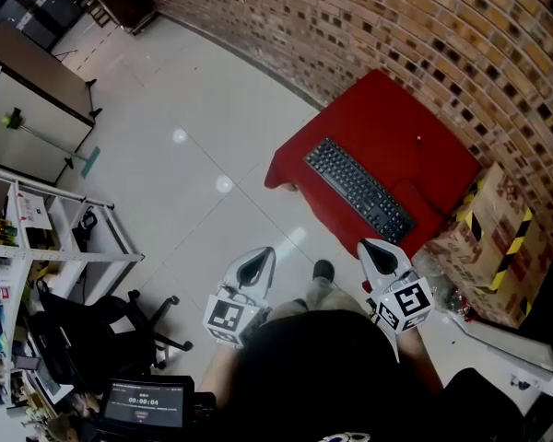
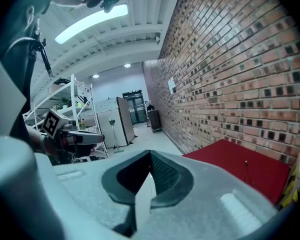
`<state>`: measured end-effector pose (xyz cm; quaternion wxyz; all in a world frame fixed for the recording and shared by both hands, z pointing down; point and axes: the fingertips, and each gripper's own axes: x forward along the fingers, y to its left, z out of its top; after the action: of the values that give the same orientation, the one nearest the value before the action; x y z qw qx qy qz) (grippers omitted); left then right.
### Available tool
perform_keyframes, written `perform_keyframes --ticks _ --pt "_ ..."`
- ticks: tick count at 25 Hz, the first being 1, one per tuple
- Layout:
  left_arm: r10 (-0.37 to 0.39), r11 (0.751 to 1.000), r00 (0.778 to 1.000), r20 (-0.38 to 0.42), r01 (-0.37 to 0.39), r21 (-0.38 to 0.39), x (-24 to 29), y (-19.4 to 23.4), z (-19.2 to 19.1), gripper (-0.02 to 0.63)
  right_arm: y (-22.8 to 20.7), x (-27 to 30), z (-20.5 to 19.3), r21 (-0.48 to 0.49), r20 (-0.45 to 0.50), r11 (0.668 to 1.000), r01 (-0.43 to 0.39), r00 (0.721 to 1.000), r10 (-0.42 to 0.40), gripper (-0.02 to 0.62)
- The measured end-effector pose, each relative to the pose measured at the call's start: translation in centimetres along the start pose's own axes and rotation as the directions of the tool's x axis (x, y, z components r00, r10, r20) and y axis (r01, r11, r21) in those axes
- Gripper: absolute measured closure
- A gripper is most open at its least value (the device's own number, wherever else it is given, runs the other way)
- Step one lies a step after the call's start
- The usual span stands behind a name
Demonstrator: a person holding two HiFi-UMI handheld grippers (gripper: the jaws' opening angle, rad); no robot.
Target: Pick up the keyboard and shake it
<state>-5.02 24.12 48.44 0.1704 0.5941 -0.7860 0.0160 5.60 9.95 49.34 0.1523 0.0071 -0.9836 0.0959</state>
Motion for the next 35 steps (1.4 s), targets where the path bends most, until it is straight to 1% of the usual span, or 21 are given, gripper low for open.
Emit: perform_keyframes --ticks 5,10,15,20,25,27,29,31,33,35 --pt "-0.027 1.0 1.0 -0.014 0.027 0.014 2.3 -0.6 0.5 0.591 -2.0 -0.3 0.2 0.019 0.009 1.0 0.017 1.0 -0.017 0.603" --pt "-0.08 0.996 0.996 -0.025 0.081 0.04 4.8 -2.0 1.3 0.591 -4.5 -1.5 0.0 0.049 0.017 0.996 0.07 0.997 -0.071 0.603" --pt "-0.127 0.99 0.991 -0.034 0.129 0.058 6.9 -2.7 2.0 0.591 -6.2 -2.6 -0.2 0.076 0.028 0.99 0.12 0.992 -0.122 0.603" --pt "-0.197 0.977 0.979 -0.054 0.2 0.073 9.2 -3.5 2.2 0.591 -7.4 -3.7 -0.6 0.1 0.022 0.978 0.18 0.983 -0.183 0.603" --pt "-0.271 0.959 0.961 -0.063 0.275 0.068 12.0 -3.3 2.9 0.591 -9.1 -4.5 -0.5 0.122 0.02 0.955 0.27 0.961 -0.275 0.603" --pt "-0.302 0.95 0.951 -0.069 0.306 0.067 13.2 -3.3 3.0 0.591 -9.7 -4.7 -0.5 0.136 0.019 0.942 0.307 0.95 -0.312 0.603" --pt "-0.347 0.933 0.935 -0.079 0.352 0.068 14.7 -3.4 3.1 0.591 -10.3 -4.8 -0.6 0.154 0.013 0.925 0.349 0.935 -0.355 0.603" --pt "-0.399 0.912 0.912 -0.092 0.405 0.062 16.1 -3.4 3.5 0.591 -10.9 -4.6 -0.6 0.171 0.003 0.907 0.386 0.92 -0.392 0.603" --pt "-0.452 0.888 0.885 -0.107 0.458 0.038 17.2 -3.5 3.9 0.591 -11.2 -4.0 -0.4 0.186 -0.009 0.891 0.415 0.907 -0.421 0.603" --pt "-0.493 0.867 0.862 -0.122 0.499 0.022 18.2 -3.2 4.2 0.591 -11.4 -3.2 -0.2 0.199 -0.017 0.876 0.439 0.895 -0.445 0.603"
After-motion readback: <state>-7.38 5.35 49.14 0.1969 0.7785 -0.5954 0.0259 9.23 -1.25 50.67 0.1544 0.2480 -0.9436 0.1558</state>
